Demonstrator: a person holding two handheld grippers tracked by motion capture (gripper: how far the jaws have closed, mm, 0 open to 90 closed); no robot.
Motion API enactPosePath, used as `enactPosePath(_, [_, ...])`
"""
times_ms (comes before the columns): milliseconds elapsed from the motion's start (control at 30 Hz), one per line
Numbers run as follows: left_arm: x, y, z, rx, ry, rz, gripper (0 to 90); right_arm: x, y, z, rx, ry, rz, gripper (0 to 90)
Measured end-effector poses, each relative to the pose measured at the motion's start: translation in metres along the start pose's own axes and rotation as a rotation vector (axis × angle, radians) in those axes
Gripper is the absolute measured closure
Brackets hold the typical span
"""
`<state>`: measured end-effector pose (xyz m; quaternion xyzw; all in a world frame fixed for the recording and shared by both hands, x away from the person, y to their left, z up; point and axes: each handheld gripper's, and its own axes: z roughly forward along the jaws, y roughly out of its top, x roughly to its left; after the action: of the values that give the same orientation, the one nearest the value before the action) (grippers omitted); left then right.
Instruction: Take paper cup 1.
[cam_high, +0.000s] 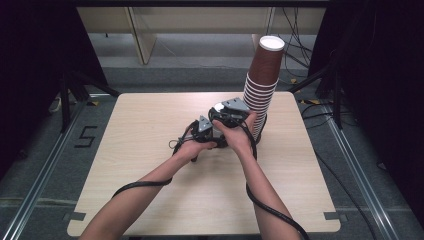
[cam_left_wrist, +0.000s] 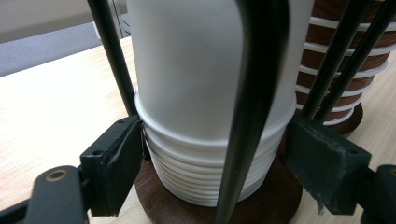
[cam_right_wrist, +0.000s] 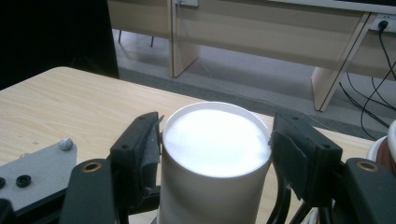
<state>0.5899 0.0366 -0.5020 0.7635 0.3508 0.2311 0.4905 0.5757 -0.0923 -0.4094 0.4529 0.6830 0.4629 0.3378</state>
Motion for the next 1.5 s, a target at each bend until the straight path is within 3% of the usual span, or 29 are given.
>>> enactPosePath(233, [0.000, 0.000, -0.001, 0.010, 0.004, 0.014, 20.2, 0.001, -0.001, 0.002, 0.011, -0.004, 0.011, 34.5])
enactPosePath(267, [0.002, 0.000, -0.002, 0.029, 0.000, 0.037, 20.2, 0.002, -0.002, 0.002, 0.018, -0.007, 0.022, 34.5])
enactPosePath(400, [0.001, 0.000, -0.002, 0.023, 0.004, 0.023, 20.4, 0.001, -0.001, 0.004, 0.015, -0.005, 0.015, 34.5])
enactPosePath(433, [0.000, 0.000, -0.001, 0.008, 0.001, 0.009, 20.5, 0.001, -0.001, 0.004, 0.013, 0.002, 0.035, 34.4])
enactPosePath(567, [-0.001, 0.000, 0.000, 0.005, 0.000, 0.006, 20.3, 0.001, 0.001, 0.004, 0.032, 0.000, 0.039, 34.4])
enactPosePath(700, [-0.001, 0.000, 0.000, 0.005, 0.003, 0.010, 20.4, -0.001, 0.003, 0.005, 0.032, -0.002, 0.010, 34.4])
enactPosePath(767, [-0.001, 0.000, 0.000, 0.006, 0.003, 0.014, 20.4, 0.000, 0.004, 0.005, 0.046, 0.003, 0.035, 34.4])
enactPosePath(1033, [0.000, 0.000, 0.000, 0.008, 0.002, 0.024, 20.3, 0.001, 0.009, 0.007, 0.090, 0.004, 0.047, 34.2])
enactPosePath(1167, [0.000, 0.001, 0.001, 0.005, 0.002, 0.019, 20.3, -0.001, 0.012, 0.008, 0.109, -0.010, 0.020, 34.0])
enactPosePath(1233, [0.000, 0.001, 0.001, 0.005, 0.002, 0.022, 20.2, 0.000, 0.013, 0.008, 0.122, -0.010, 0.043, 34.0])
enactPosePath(1500, [-0.002, 0.000, 0.001, -0.011, 0.006, 0.006, 20.2, 0.001, 0.018, 0.009, 0.154, -0.006, 0.038, 33.1])
